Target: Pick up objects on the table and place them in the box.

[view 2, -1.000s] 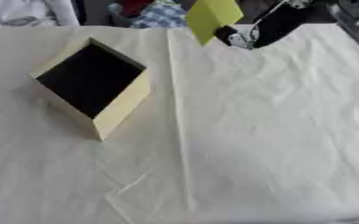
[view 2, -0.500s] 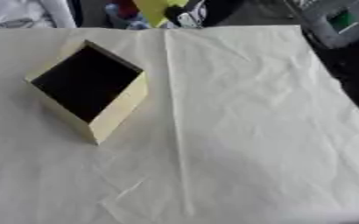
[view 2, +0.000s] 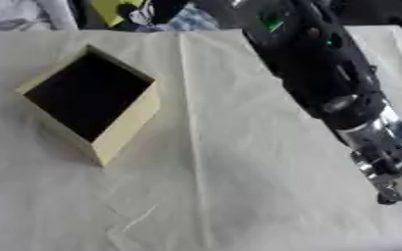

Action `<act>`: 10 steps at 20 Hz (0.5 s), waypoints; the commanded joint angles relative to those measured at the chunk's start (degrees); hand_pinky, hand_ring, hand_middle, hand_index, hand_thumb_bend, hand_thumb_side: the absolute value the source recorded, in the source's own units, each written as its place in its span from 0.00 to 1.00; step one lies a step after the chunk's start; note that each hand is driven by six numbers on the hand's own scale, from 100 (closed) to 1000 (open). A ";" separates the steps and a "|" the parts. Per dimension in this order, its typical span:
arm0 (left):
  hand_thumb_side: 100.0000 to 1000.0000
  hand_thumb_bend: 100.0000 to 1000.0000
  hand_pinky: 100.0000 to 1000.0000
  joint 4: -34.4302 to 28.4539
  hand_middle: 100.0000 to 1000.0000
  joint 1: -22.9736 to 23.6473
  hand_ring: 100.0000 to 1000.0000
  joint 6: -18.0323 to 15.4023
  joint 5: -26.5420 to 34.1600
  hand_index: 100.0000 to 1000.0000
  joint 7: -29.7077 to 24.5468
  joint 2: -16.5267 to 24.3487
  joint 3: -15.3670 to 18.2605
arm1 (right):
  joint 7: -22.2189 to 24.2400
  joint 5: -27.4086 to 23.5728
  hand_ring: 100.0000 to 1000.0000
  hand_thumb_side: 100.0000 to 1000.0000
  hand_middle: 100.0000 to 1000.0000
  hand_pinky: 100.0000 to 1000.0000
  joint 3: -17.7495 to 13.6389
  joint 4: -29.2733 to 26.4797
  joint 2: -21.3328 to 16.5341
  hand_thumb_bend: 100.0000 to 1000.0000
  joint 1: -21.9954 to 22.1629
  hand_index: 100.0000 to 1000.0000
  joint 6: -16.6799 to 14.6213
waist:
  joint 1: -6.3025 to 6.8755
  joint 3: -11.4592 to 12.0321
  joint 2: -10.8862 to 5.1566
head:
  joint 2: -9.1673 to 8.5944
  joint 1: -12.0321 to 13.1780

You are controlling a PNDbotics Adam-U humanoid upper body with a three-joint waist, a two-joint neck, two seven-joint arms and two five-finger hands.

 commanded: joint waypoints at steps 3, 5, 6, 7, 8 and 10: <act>0.68 0.00 0.69 -1.08 0.83 -2.55 0.76 -2.44 2.97 0.66 0.73 0.18 -0.19 | -1.11 3.61 0.57 0.00 0.47 0.52 1.03 3.65 2.61 0.00 -1.84 0.56 -1.36 | -0.07 1.22 -0.28 | -1.00 -2.11; 0.67 0.00 0.69 -1.08 0.82 -3.18 0.76 -3.12 4.02 0.66 0.96 0.04 -0.41 | -1.55 4.85 0.58 0.00 0.47 0.53 1.81 5.10 3.95 0.00 -2.13 0.56 -1.68 | -0.18 1.67 -0.08 | -1.13 -2.77; 0.67 0.00 0.68 -1.08 0.82 -3.54 0.76 -3.55 4.59 0.66 1.04 0.00 -0.50 | -1.78 5.75 0.58 0.00 0.47 0.53 2.21 5.62 4.48 0.00 -2.24 0.56 -1.96 | -0.22 1.92 0.02 | -1.18 -3.20; 0.67 0.00 0.69 -1.08 0.82 -3.86 0.76 -3.99 5.11 0.66 1.04 -0.01 -0.58 | -1.97 6.71 0.58 0.00 0.48 0.54 2.57 6.10 4.96 0.00 -2.29 0.56 -2.24 | -0.23 2.15 0.07 | -1.22 -3.57; 0.67 0.00 0.69 -1.08 0.81 -4.17 0.76 -4.39 5.57 0.66 0.94 0.00 -0.65 | -2.15 7.65 0.58 0.00 0.48 0.54 2.86 6.59 5.41 0.00 -2.31 0.57 -2.51 | -0.23 2.37 0.15 | -1.28 -3.87; 0.67 0.00 0.69 -1.08 0.81 -4.63 0.76 -4.97 6.35 0.66 0.58 -0.01 -0.79 | -2.42 9.18 0.58 0.00 0.48 0.53 3.25 7.70 6.40 0.00 -2.17 0.56 -2.94 | -0.23 2.70 0.29 | -1.30 -4.21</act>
